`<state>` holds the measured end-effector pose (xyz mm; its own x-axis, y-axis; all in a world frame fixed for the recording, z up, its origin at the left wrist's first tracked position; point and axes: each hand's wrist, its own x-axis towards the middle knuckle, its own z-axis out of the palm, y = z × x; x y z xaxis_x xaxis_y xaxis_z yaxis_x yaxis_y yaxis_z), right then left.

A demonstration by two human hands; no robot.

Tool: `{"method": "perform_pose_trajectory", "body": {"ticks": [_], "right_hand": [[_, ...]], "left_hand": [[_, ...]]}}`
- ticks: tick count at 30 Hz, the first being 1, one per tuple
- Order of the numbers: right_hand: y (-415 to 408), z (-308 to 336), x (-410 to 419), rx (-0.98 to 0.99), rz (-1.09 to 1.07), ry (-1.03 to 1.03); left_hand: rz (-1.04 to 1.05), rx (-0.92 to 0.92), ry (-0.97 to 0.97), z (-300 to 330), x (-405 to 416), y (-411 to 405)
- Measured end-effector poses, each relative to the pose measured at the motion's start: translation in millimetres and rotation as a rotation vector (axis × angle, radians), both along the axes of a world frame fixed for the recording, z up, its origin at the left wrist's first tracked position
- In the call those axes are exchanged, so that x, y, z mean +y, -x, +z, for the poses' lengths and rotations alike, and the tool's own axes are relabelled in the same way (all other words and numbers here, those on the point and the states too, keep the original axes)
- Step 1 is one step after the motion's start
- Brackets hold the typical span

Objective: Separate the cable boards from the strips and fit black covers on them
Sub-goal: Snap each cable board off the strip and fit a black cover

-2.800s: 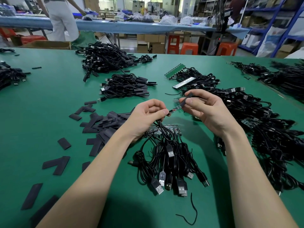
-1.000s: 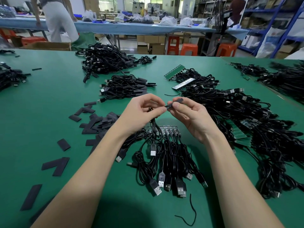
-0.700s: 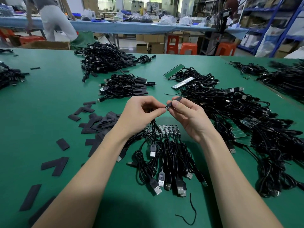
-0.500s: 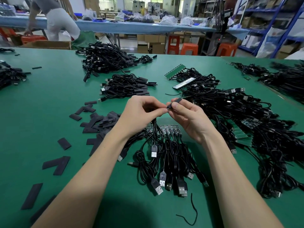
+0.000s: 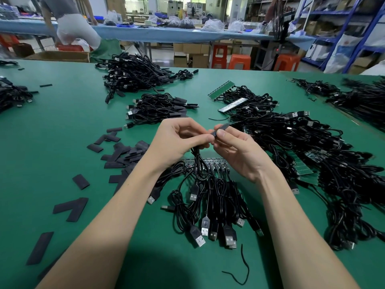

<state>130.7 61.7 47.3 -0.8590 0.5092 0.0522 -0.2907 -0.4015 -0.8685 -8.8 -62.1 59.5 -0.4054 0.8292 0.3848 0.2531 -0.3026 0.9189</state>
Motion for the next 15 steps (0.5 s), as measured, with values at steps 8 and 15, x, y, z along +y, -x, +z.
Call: {"method": "perform_pose_trajectory", "body": {"ticks": [8, 15], "right_hand": [[0.3, -1.3, -0.3, 0.02, -0.005, -0.001], [5.1, -0.7, -4.1, 0.095, -0.125, 0.017]], "left_hand": [[-0.02, -0.031, -0.009, -2.7, 0.9, 2.0], [-0.044, -0.062, 0.018, -5.2, 1.1, 4.4]]}}
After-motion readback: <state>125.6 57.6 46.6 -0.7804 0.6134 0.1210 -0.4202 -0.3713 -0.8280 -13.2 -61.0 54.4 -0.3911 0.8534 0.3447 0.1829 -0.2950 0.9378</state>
